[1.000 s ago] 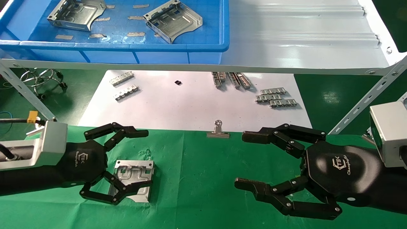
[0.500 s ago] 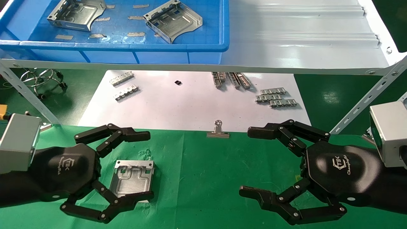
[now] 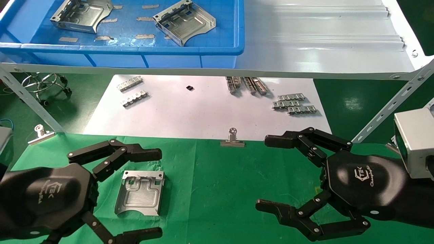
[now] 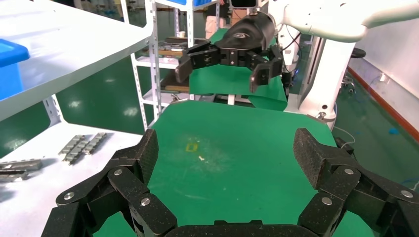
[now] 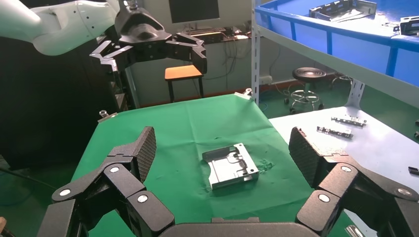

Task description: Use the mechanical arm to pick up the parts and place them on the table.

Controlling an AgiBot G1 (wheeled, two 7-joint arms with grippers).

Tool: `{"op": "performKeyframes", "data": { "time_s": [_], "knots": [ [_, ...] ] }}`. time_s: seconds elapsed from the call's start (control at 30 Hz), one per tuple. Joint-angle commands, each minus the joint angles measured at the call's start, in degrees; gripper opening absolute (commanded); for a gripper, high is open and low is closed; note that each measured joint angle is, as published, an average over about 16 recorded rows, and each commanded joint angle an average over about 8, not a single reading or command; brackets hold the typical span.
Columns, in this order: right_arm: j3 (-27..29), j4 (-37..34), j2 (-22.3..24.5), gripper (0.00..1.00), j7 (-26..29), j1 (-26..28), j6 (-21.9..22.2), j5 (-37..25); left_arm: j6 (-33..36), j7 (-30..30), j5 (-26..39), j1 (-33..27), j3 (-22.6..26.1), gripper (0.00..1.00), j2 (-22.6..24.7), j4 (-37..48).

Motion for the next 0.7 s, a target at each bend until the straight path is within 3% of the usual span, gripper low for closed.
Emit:
{"op": "performKeyframes", "data": {
  "time_s": [0.03, 0.7],
  "knots": [
    [0.0, 0.0, 0.0, 1.00, 0.0, 0.0, 0.0, 0.0, 0.0, -0.4, -0.2, 0.4, -0.5, 1.00, -0.2, -0.7],
    [0.0, 0.0, 0.0, 1.00, 0.0, 0.0, 0.0, 0.0, 0.0, 0.5, 0.2, -0.4, 0.5, 1.00, 0.2, 0.9]
  ]
}}
